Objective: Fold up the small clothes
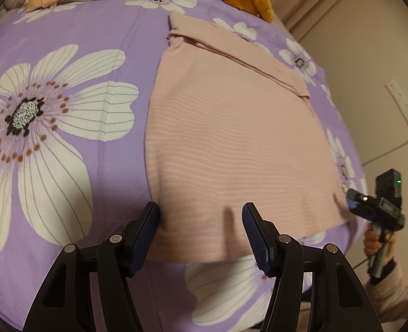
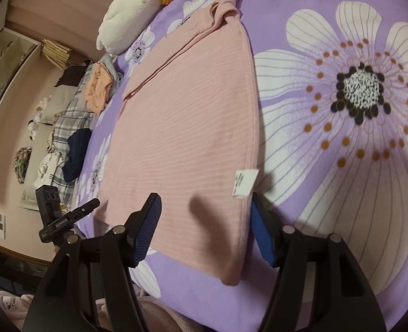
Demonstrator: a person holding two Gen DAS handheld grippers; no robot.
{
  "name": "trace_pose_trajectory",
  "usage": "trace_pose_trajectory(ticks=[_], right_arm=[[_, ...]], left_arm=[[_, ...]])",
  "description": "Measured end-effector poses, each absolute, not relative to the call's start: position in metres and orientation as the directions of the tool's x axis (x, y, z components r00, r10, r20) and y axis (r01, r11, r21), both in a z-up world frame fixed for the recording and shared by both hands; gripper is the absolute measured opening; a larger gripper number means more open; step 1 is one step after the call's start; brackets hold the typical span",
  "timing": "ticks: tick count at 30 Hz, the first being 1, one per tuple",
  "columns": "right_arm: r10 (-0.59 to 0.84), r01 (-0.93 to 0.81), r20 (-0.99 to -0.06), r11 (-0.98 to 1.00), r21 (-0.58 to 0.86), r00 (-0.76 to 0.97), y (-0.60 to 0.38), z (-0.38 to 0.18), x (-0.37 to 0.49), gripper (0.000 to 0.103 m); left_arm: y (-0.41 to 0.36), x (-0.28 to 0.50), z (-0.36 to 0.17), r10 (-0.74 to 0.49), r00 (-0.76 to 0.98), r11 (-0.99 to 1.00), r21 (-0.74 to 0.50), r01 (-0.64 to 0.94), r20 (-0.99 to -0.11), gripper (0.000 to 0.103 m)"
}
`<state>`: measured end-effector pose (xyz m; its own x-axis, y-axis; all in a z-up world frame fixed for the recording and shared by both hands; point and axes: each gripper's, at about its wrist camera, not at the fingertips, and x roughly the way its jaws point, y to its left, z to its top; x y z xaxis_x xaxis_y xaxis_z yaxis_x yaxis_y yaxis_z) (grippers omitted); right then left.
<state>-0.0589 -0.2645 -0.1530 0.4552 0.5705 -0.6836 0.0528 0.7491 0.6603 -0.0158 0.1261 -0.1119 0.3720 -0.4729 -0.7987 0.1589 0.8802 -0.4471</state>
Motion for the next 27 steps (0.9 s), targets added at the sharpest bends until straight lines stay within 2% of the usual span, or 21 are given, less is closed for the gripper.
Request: trace_pose_trajectory(ticks=[20, 27], right_arm=[[0.594, 0.049, -0.648, 0.718, 0.695, 0.477, -0.262, -0.157, -0.016, 0.063], [0.596, 0.036, -0.65, 0.724, 0.689, 0.472, -0.261, -0.155, -0.017, 0.062]], left_arm=[[0.132, 0.046, -0.122, -0.561, 0.374, 0.818, -0.563, 0.115, -0.739, 0.06], [0.129, 0.019, -0.124, -0.6, 0.327, 0.797, -0.58, 0.167, -0.73, 0.06]])
